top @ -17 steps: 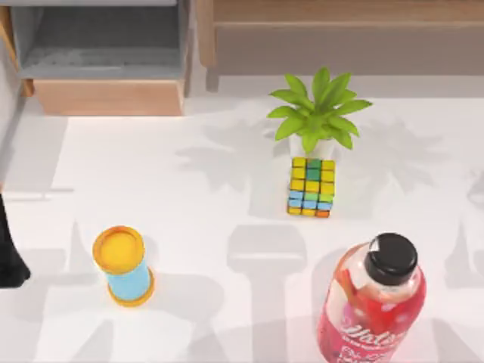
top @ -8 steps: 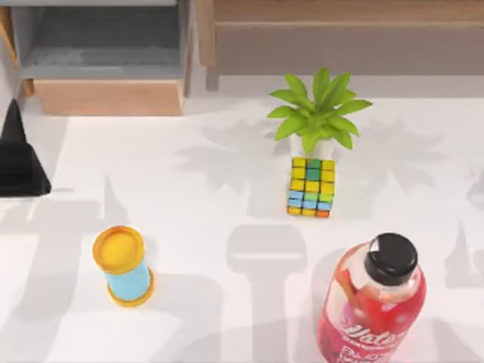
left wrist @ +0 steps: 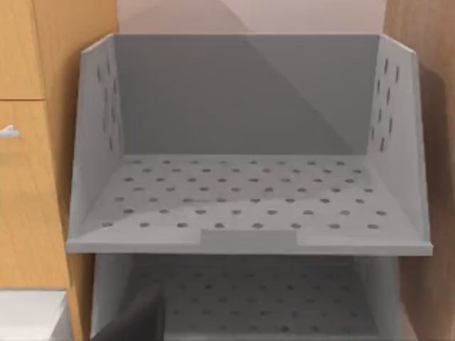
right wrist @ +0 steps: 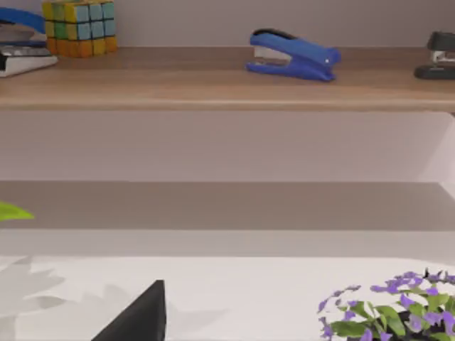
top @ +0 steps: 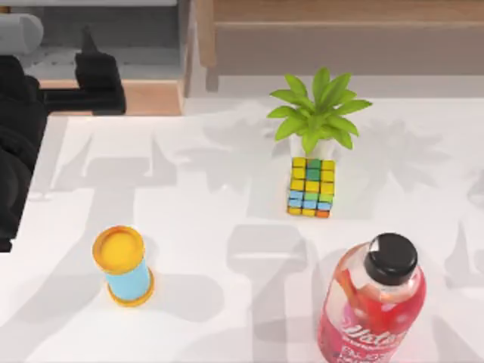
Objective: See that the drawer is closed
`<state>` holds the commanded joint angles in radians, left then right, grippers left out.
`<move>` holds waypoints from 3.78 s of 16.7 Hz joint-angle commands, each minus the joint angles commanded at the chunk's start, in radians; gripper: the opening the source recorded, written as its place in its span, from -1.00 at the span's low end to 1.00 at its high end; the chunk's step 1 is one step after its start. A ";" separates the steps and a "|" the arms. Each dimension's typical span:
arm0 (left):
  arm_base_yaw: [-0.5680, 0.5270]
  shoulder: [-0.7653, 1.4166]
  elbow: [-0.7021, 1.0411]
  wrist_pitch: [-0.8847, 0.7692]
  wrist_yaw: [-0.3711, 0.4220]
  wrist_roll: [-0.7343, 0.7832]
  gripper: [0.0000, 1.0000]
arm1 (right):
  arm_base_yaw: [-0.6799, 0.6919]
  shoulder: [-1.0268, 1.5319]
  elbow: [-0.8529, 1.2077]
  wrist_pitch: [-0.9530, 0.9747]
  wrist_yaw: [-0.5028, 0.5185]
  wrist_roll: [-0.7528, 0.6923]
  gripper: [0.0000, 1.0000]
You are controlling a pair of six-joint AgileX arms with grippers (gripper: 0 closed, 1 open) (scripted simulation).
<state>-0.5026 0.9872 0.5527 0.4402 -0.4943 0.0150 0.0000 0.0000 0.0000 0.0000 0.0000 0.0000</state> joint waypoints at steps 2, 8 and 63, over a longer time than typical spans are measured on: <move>-0.011 0.022 0.013 0.011 -0.012 0.001 1.00 | 0.000 0.000 0.000 0.000 0.000 0.000 1.00; 0.004 0.026 -0.001 0.020 -0.006 0.012 1.00 | 0.000 0.000 0.000 0.000 0.000 0.000 1.00; 1.161 1.035 -0.037 1.055 1.196 1.575 -1.00 | 0.000 0.000 0.000 0.000 0.000 0.000 1.00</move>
<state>0.6589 2.0223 0.5158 1.4949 0.7017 1.5897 0.0000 0.0000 0.0000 0.0000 0.0000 0.0000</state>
